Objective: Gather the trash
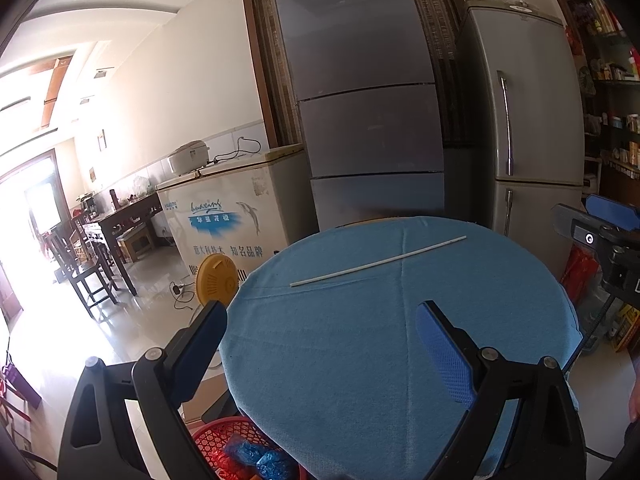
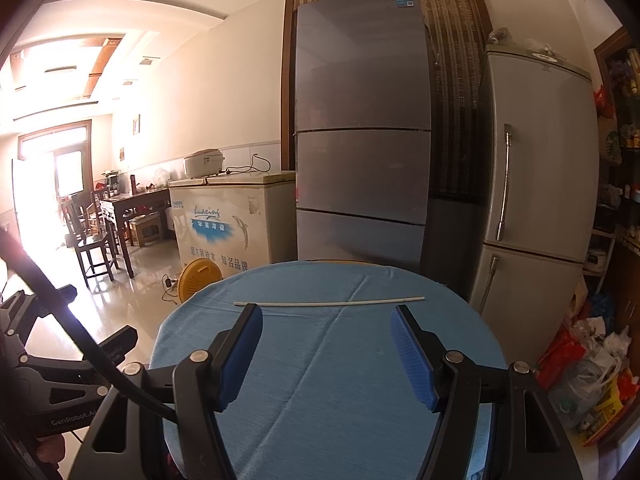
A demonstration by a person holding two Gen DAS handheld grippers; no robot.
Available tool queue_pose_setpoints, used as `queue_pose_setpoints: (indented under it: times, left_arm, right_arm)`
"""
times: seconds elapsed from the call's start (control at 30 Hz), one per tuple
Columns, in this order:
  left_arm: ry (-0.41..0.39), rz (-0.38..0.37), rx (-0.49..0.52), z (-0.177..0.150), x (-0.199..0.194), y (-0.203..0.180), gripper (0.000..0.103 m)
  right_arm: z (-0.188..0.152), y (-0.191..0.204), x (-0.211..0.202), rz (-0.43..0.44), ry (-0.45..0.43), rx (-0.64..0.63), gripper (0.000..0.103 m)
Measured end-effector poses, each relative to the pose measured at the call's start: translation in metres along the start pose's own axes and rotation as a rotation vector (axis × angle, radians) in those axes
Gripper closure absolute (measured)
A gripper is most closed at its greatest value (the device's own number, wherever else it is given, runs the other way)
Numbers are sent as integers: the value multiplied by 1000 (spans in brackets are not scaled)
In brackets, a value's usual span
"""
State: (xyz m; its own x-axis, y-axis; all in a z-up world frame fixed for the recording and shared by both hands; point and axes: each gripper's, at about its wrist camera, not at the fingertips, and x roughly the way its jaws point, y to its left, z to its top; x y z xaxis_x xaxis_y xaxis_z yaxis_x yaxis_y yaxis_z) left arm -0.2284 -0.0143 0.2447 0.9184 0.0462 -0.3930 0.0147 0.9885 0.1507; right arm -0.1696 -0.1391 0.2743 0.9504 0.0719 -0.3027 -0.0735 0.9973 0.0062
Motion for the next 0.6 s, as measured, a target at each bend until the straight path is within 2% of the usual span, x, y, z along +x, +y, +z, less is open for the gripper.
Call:
queue_pose_setpoints:
  times: [0.6]
  left_arm:
    - [21, 1, 24, 5, 15, -5, 8]
  right_arm:
    - [2, -10, 19, 7, 22, 40, 33]
